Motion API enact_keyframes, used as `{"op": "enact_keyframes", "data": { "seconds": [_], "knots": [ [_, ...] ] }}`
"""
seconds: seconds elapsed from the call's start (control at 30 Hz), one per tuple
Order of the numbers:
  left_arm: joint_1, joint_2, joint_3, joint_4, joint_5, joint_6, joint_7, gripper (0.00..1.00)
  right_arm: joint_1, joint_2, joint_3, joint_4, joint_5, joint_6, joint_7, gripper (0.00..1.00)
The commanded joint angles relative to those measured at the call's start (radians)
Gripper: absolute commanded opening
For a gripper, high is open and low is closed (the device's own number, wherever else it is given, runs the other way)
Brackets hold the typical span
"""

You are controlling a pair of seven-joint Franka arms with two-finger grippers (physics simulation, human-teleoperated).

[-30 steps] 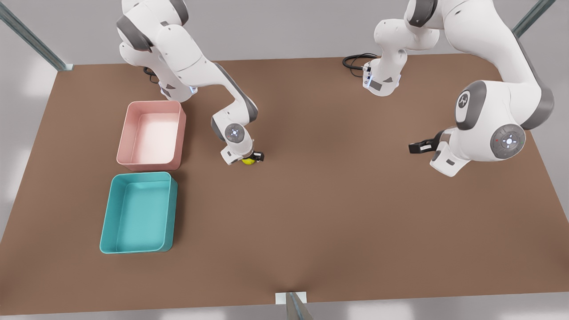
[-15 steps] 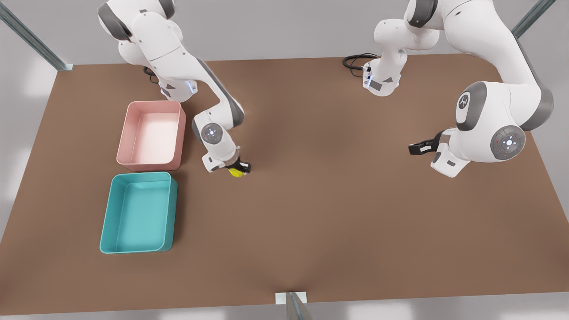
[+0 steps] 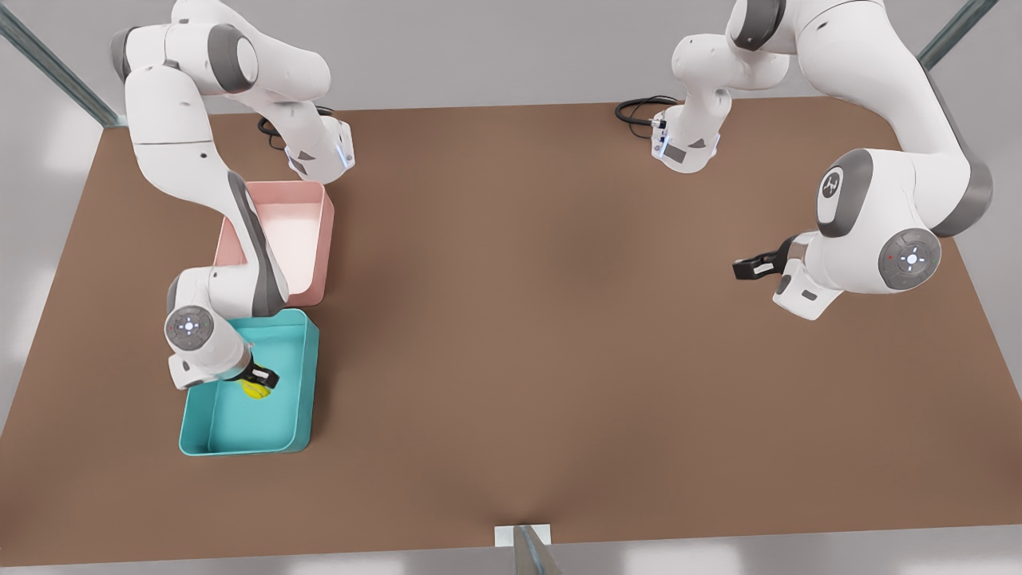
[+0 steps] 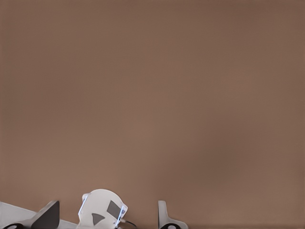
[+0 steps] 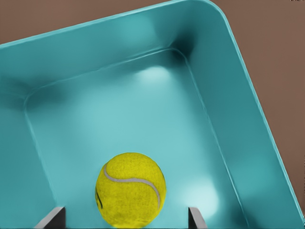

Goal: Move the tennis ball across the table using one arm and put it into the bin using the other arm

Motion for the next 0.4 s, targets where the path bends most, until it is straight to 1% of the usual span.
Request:
{"op": "enact_keyframes", "data": {
  "seconds": [0.0,0.03,0.07,0.1,0.13,0.17,0.2,0.23,0.27,0.33,0.37],
  "knots": [
    [0.0,-0.001,0.0,0.0,0.0,-0.001,-0.017,1.0,-0.001,0.0,0.0,0.001,0.001,-0.037,-0.306,1.0],
    [0.0,-0.001,0.0,0.0,0.0,-0.001,-0.017,1.0,0.0,-0.01,0.007,0.007,0.059,-0.121,-0.317,1.0],
    [-0.002,-0.001,0.0,0.0,0.0,-0.001,-0.017,1.0,0.014,-0.005,0.011,0.083,0.158,-0.352,-0.325,1.0],
    [0.0,-0.001,0.0,0.0,0.0,-0.001,-0.017,1.0,0.014,0.001,0.011,0.174,0.21,-0.604,-0.427,1.0],
    [0.0,0.0,0.0,0.0,0.0,-0.001,-0.017,1.0,0.025,-0.002,0.01,0.315,0.199,-0.815,-0.446,1.0],
    [0.0,-0.001,0.0,0.0,0.0,-0.001,-0.017,1.0,0.028,-0.011,-0.003,0.453,0.198,-0.949,-0.441,1.0],
    [-0.002,-0.001,-0.002,0.0,0.0,-0.012,-0.018,1.0,0.019,-0.037,0.01,0.53,0.127,-0.971,-0.444,1.0],
    [-0.003,-0.001,-0.002,0.0,0.0,-0.013,-0.018,1.0,0.022,-0.146,0.01,0.516,0.112,-0.971,-0.441,1.0],
    [-0.003,-0.003,-0.002,0.0,0.0,-0.015,-0.018,1.0,0.019,-0.229,0.01,0.481,0.115,-0.971,-0.443,1.0],
    [-0.002,-0.003,-0.002,0.0,0.0,-0.017,-0.018,1.0,0.008,-0.344,0.01,0.384,0.13,-0.955,-0.443,1.0],
    [-0.002,-0.003,-0.002,0.002,0.002,-0.023,-0.018,1.0,0.006,-0.368,0.011,0.364,0.139,-0.955,-0.44,1.0]
  ]
}}
